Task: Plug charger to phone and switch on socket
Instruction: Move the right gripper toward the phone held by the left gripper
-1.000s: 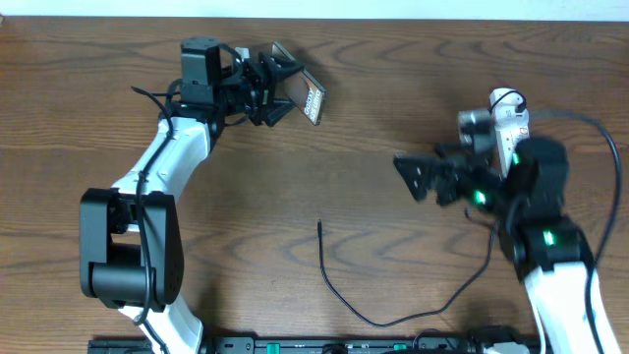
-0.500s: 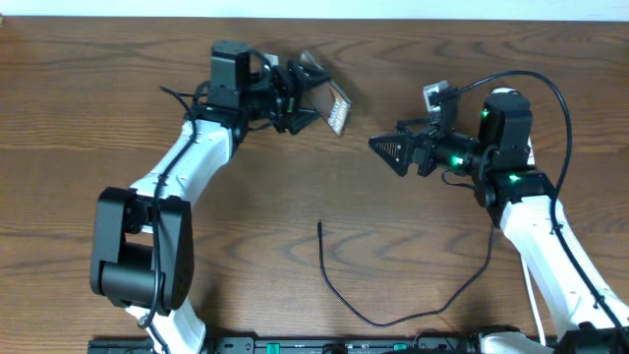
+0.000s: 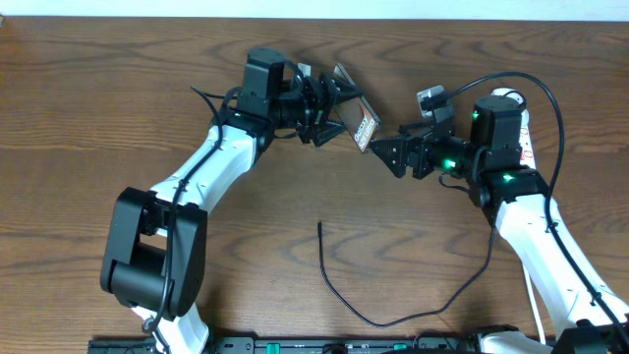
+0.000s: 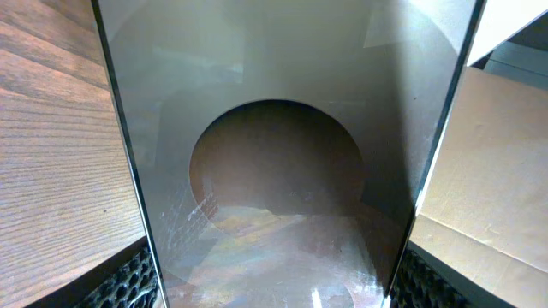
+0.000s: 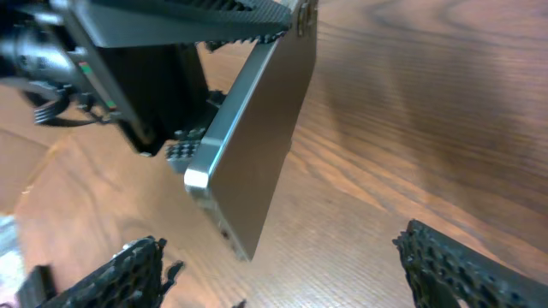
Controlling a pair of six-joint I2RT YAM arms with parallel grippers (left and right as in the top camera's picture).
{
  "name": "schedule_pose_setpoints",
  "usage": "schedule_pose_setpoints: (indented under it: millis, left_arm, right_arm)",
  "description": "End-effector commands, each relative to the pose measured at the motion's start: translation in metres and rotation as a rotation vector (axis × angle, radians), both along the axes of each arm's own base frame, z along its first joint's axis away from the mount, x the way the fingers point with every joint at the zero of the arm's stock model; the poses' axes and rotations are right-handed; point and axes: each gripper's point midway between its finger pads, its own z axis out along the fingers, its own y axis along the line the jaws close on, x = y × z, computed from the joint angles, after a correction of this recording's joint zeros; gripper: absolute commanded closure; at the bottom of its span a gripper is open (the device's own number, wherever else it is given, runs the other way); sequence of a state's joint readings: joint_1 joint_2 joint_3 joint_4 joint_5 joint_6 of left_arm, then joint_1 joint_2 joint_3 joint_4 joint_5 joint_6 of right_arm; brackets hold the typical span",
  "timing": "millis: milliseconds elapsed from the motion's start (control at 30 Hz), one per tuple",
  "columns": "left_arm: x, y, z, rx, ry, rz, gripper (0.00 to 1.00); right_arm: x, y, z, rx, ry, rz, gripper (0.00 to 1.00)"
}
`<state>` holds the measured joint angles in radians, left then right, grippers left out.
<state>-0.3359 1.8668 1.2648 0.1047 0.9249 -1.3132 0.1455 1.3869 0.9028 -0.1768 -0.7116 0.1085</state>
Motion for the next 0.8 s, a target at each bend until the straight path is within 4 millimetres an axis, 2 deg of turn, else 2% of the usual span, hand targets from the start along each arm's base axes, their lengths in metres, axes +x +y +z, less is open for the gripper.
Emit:
schedule_pose_setpoints:
  millis: [0,367,767]
  left_arm:
    - [0.001,-0.008,0.031,-0.018,-0.072,0.004,0.93]
    - [0.007,-0.009,0.034,-0.026,-0.065,0.044,0.93]
    - [0.006,-0.009,0.034,-0.031,-0.057,0.038,0.93]
  right_arm:
    - [0.010,-0.001,0.001,-0.076,-0.046,-0.048,0.18]
    - [0.010,0.030,0.004,-0.064,-0.021,-0.120,0.21]
    - [0.014,0.028,0.003,0.006,0.076,-0.243,0.20]
